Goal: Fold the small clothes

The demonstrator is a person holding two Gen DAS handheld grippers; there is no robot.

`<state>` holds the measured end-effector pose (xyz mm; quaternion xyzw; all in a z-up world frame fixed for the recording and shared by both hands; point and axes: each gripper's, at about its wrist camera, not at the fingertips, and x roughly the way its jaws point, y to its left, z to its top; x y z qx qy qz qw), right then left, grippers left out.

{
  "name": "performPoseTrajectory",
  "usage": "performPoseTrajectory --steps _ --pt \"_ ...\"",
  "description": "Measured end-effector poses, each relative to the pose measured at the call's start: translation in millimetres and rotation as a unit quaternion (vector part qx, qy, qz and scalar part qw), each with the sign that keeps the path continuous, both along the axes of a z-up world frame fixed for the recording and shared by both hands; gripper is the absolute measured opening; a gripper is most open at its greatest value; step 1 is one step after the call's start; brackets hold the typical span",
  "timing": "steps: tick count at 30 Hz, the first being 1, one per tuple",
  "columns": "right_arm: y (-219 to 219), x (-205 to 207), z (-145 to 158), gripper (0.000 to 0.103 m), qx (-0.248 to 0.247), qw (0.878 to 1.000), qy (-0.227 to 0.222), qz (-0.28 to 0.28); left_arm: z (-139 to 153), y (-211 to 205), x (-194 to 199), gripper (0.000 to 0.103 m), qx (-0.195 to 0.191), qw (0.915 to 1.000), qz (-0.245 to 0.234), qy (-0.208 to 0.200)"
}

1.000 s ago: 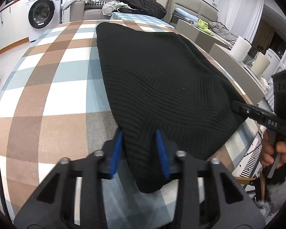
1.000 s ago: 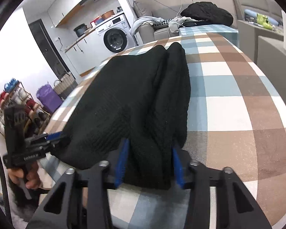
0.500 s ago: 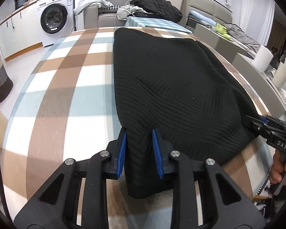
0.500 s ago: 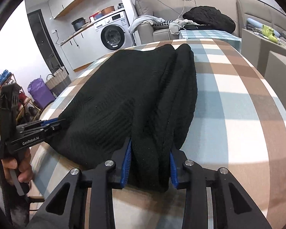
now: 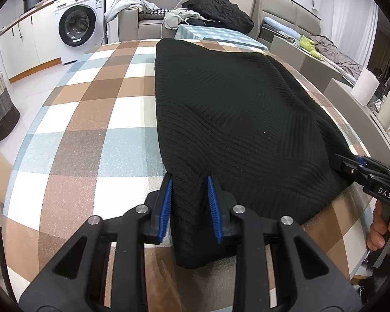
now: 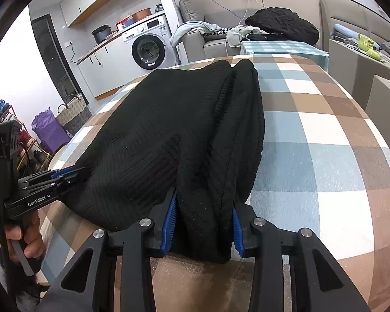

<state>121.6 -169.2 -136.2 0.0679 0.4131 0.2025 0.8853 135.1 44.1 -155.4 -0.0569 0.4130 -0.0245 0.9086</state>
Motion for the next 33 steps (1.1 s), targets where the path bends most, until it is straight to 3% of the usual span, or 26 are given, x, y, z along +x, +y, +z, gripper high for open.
performPoseTrajectory --steps 3,6,8,9,11,13,18,25,33 --pt "-2 0 0 0.042 0.004 1.0 -0.002 -0.002 3 1 -7 0.024 0.005 0.9999 0.004 -0.009" --pt "-5 -4 1 0.055 0.008 1.0 -0.009 -0.006 9 4 -17 0.028 0.004 0.9997 0.007 -0.023" --pt "-9 -8 4 0.075 0.02 1.0 -0.017 -0.006 15 6 -26 0.043 0.003 0.9993 0.01 -0.036" --pt "-10 -10 6 0.08 0.023 0.999 -0.022 -0.006 19 6 -33 0.051 0.004 0.9988 0.014 -0.047" --pt "-13 -18 10 0.094 0.036 0.999 -0.039 -0.003 26 6 -46 0.08 -0.002 0.9968 0.021 -0.077" --pt "-15 -25 13 0.102 0.047 0.998 -0.046 0.002 32 5 -58 0.087 -0.006 0.9944 0.021 -0.103" --pt "-15 -48 24 0.103 0.042 0.993 -0.109 0.009 33 -9 -79 0.102 0.02 0.9907 0.011 -0.134" --pt "-20 -78 36 0.103 0.044 0.981 -0.191 0.003 30 -25 -90 0.102 0.042 0.9874 0.004 -0.152" --pt "-22 -88 36 0.103 0.059 0.976 -0.207 0.011 32 -19 -95 0.102 0.012 0.9861 0.002 -0.166"
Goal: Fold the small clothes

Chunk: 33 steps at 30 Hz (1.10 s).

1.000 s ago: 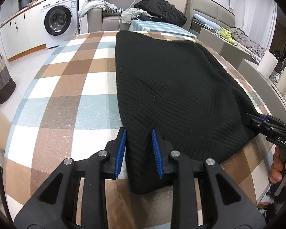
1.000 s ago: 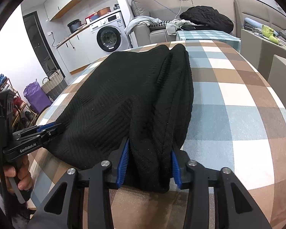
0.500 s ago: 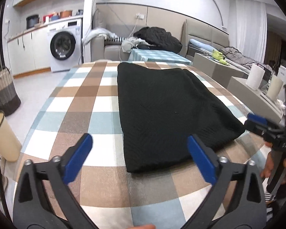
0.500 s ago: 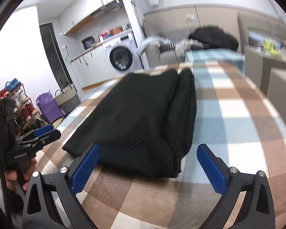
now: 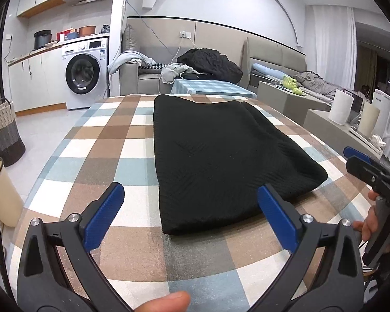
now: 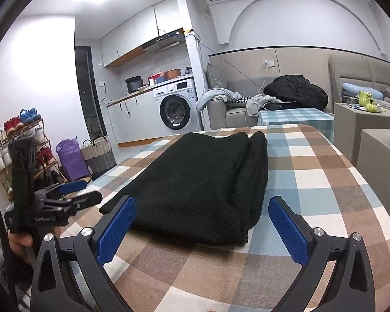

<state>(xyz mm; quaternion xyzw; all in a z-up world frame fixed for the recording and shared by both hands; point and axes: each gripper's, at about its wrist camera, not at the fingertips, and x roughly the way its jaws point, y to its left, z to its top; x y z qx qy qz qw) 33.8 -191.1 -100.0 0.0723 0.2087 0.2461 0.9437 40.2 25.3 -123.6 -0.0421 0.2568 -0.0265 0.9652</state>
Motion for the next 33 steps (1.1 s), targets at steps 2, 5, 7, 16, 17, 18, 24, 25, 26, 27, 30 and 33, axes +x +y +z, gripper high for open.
performPoseTrajectory --steps 2,5,7,16,17,18,24,25,26,27,30,33 --pt "1.0 -1.1 -0.2 0.103 -0.002 1.0 -0.003 0.002 -0.7 0.6 -1.4 0.102 -0.003 1.0 -0.001 -0.001" --pt "1.9 -1.6 -0.7 0.103 -0.004 1.0 -0.003 0.003 -1.2 0.7 -1.2 0.102 -0.004 1.0 -0.002 -0.003" --pt "1.2 1.2 -1.5 0.103 -0.003 1.0 -0.001 0.005 -1.4 -0.9 -2.4 0.102 0.0 1.0 -0.004 -0.006" --pt "-0.3 2.9 -2.7 0.103 -0.002 1.0 -0.001 0.006 -2.5 -4.2 -3.3 0.102 0.004 0.9999 -0.014 -0.005" --pt "-0.6 2.8 -2.7 0.103 -0.002 1.0 -0.002 0.006 -2.7 -3.6 -3.1 0.102 0.002 0.9999 -0.014 -0.004" --pt "-1.1 3.2 -3.0 0.103 -0.002 1.0 -0.001 0.006 -2.4 -2.8 -3.1 0.102 0.0 0.9999 -0.013 -0.004" --pt "-0.9 3.5 -3.1 0.103 -0.001 1.0 -0.001 0.005 -2.6 0.0 -2.1 0.102 -0.004 0.9999 -0.013 -0.003" --pt "-0.9 3.6 -3.1 0.103 -0.001 1.0 -0.001 0.005 -2.8 0.1 -2.2 0.102 -0.004 0.9999 -0.013 -0.003" --pt "-0.9 3.4 -3.0 0.103 -0.001 1.0 -0.002 0.005 -2.8 0.1 -2.0 0.102 -0.004 0.9999 -0.013 -0.003" --pt "-0.8 3.7 -3.1 0.103 -0.002 1.0 -0.001 0.005 -2.5 0.1 -2.0 0.102 -0.004 0.9999 -0.014 -0.003" --pt "-0.8 4.1 -3.1 0.103 -0.003 1.0 -0.001 0.005 -2.3 0.2 -1.8 0.102 -0.003 0.9999 -0.014 -0.003" --pt "-1.0 4.6 -3.3 0.103 -0.002 1.0 -0.001 0.005 -2.3 0.2 -1.8 0.102 -0.003 0.9999 -0.013 -0.003"
